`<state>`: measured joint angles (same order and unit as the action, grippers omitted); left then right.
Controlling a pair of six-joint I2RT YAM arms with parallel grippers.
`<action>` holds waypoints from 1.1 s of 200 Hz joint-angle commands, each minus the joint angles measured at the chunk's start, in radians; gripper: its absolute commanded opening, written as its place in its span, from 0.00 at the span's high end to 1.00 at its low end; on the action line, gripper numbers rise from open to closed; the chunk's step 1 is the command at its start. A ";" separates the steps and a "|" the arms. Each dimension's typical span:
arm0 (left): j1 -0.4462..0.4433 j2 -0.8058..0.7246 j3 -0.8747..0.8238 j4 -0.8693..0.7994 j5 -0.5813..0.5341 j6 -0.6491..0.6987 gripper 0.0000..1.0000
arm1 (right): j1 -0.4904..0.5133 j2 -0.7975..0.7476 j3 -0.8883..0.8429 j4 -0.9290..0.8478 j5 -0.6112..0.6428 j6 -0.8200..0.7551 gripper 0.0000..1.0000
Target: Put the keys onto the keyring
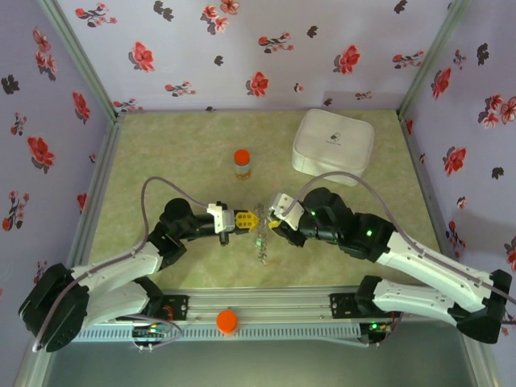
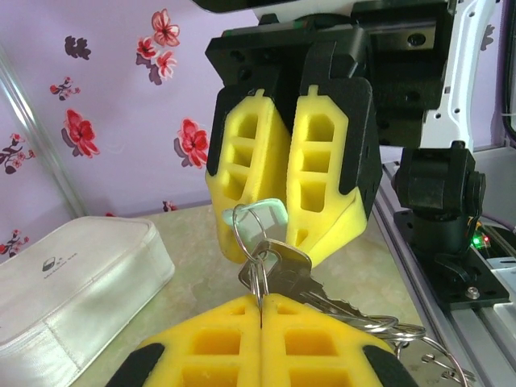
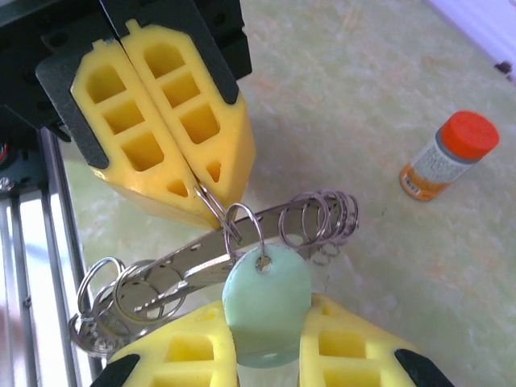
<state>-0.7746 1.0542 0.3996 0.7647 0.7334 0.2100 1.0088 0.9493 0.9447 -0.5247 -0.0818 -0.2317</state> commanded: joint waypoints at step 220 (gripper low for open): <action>-0.014 -0.029 -0.002 -0.095 -0.034 0.072 1.00 | -0.006 0.223 0.310 -0.265 0.021 -0.034 1.00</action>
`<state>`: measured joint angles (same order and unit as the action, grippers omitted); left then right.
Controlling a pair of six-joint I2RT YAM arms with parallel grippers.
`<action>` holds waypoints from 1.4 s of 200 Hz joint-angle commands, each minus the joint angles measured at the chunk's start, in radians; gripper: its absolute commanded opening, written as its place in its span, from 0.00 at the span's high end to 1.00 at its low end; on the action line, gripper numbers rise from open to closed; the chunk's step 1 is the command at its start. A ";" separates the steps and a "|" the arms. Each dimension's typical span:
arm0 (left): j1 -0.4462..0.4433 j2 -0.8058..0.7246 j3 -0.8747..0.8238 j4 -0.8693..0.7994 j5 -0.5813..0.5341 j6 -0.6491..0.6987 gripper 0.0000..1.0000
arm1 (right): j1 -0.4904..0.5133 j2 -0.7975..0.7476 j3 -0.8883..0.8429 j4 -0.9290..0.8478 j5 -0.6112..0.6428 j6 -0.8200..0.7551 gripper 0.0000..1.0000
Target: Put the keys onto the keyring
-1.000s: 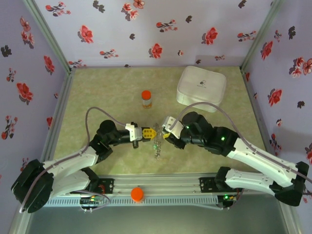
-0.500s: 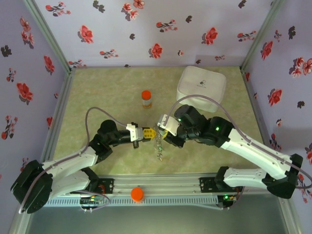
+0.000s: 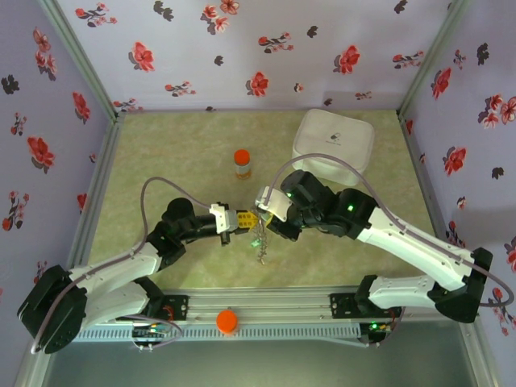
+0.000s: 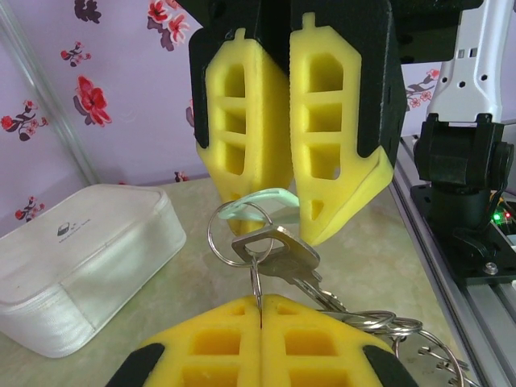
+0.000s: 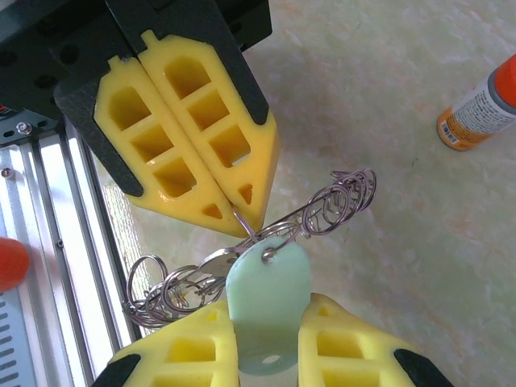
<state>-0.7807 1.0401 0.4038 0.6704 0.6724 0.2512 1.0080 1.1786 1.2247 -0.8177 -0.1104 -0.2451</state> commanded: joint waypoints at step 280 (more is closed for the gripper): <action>-0.017 -0.025 -0.022 0.042 0.019 0.024 1.00 | -0.042 0.016 -0.086 0.041 0.375 0.009 0.44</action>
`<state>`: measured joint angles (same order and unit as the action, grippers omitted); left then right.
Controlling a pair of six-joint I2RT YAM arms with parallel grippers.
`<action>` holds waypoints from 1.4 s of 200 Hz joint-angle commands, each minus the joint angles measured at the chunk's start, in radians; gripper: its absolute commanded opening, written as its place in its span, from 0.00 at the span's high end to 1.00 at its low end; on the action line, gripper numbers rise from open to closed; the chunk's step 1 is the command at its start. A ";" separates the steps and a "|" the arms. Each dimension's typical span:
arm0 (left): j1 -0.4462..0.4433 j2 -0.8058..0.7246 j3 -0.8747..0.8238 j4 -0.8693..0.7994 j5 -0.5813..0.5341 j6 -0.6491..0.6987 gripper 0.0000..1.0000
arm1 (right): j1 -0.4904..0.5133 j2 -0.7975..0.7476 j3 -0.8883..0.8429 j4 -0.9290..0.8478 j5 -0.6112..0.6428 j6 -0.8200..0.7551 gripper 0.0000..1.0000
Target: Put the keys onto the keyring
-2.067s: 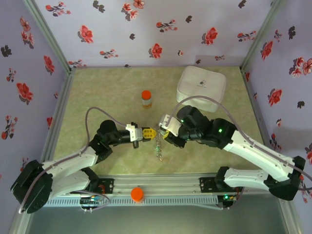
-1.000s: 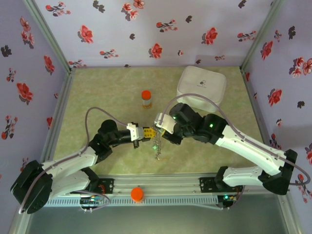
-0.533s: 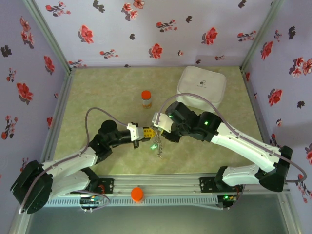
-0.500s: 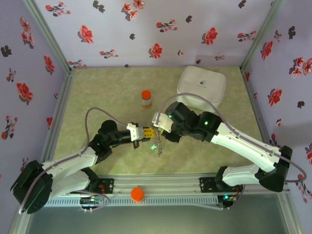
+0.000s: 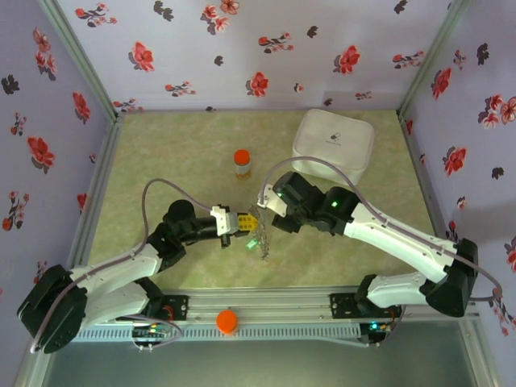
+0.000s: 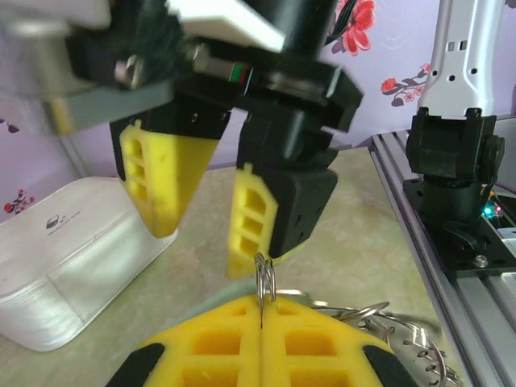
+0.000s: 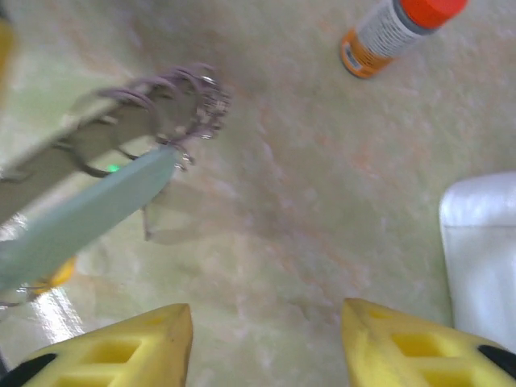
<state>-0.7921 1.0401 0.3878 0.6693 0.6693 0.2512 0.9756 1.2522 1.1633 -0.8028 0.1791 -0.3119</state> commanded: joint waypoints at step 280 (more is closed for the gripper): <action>-0.006 -0.011 -0.007 0.085 -0.017 -0.014 1.00 | 0.037 -0.320 -0.384 0.595 -0.309 0.666 0.65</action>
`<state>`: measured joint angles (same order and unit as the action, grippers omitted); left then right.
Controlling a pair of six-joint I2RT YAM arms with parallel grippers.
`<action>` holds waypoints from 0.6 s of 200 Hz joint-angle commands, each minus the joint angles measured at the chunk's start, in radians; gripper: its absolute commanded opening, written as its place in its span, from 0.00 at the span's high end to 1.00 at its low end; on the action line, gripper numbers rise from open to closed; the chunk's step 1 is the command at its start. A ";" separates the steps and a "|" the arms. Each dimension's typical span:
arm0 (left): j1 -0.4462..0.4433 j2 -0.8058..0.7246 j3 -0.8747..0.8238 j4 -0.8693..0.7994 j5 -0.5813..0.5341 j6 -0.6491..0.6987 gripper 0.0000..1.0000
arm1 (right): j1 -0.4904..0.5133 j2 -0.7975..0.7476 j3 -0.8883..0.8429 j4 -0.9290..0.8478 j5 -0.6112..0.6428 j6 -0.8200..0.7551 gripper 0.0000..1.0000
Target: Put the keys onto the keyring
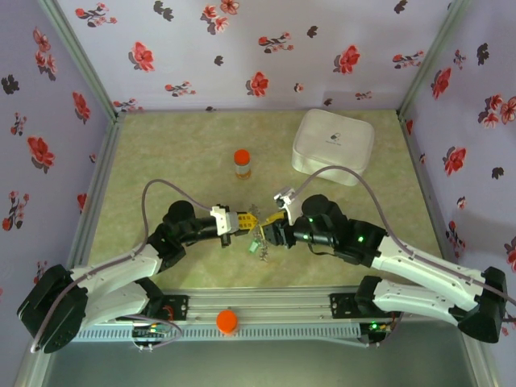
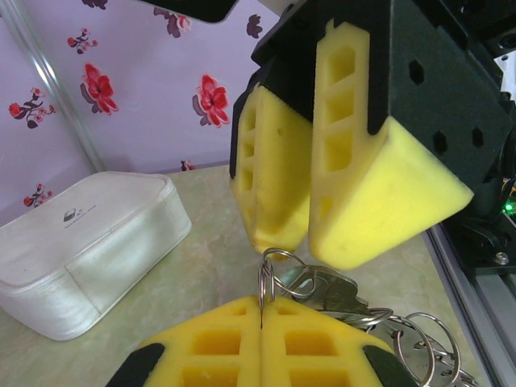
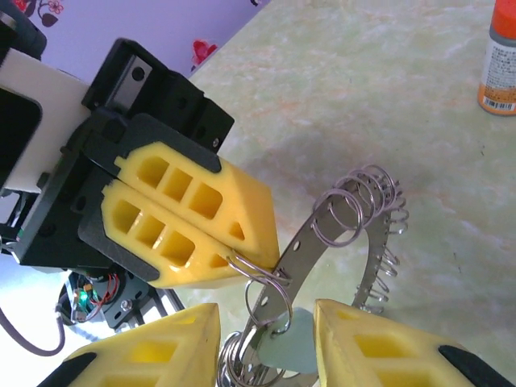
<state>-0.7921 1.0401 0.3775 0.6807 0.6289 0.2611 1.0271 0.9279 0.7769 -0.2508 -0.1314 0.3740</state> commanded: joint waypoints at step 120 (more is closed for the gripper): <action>-0.006 -0.014 0.001 0.086 0.040 -0.041 1.00 | -0.070 -0.002 -0.008 0.028 -0.161 -0.036 0.80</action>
<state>-0.7921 1.0401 0.3767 0.6956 0.6476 0.2352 0.9615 0.9405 0.7769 -0.2291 -0.2481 0.3588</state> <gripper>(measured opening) 0.064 0.216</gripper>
